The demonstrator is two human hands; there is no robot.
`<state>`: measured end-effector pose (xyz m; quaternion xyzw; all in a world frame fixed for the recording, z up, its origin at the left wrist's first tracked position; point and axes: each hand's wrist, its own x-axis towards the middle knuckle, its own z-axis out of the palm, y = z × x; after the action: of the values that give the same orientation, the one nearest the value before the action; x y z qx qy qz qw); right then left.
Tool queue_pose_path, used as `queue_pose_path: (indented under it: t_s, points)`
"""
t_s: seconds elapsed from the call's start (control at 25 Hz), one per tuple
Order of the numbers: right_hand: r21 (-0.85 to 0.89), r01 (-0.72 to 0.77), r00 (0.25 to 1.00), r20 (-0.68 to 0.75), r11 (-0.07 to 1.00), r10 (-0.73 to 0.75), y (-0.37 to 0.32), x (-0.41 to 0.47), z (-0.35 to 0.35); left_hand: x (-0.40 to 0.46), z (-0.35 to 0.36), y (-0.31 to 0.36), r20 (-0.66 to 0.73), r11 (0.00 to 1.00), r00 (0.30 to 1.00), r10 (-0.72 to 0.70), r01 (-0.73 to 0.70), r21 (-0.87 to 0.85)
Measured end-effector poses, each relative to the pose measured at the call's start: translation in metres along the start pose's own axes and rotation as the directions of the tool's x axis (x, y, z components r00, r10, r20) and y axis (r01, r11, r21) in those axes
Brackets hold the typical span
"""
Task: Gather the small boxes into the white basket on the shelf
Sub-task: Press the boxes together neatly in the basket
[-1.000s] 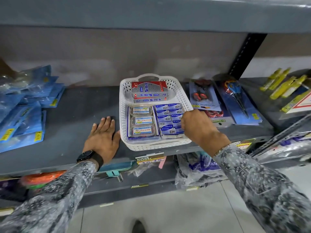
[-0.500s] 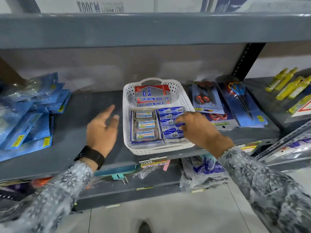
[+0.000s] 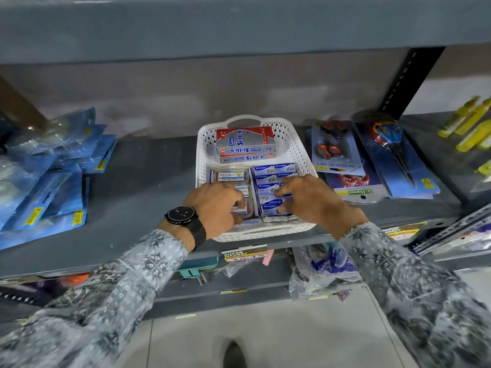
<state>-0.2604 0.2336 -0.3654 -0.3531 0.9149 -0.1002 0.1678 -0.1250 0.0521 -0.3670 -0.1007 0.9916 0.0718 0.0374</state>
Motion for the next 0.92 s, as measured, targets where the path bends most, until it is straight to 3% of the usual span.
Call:
queue_pose_path:
  t_s: [0.24,0.44,0.6,0.68,0.84,0.92]
  points:
    - [-0.035,0.015,1.000,0.017,0.999,-0.015,0.000,0.002,0.003,-0.001,0.001,-0.001,0.056,0.999,0.998,0.024,-0.022,-0.024]
    - [0.040,0.052,0.995,-0.088,0.998,-0.048,-0.003,0.009,0.007,0.010,-0.004,0.003,-0.076,0.999,0.996,-0.040,0.040,-0.002]
    - [-0.081,0.111,0.993,-0.019,0.991,-0.112,-0.008,0.030,0.015,0.023,0.010,0.013,0.209,0.995,0.975,-0.069,0.053,0.082]
    - [-0.144,0.113,0.993,0.036,0.983,-0.109,-0.004,0.031,0.024,0.025,0.017,0.011,0.270,0.995,0.959,-0.081,0.060,0.083]
    - [-0.157,0.128,0.992,0.013,0.979,-0.127,-0.001,0.032,0.030,0.037,0.016,0.010,0.143,0.995,0.985,-0.093,0.088,0.037]
    - [-0.170,0.117,0.992,-0.026,0.979,-0.123,0.000,0.039,0.029,0.049,0.018,0.009,0.149,0.989,0.979,-0.140,0.145,-0.020]
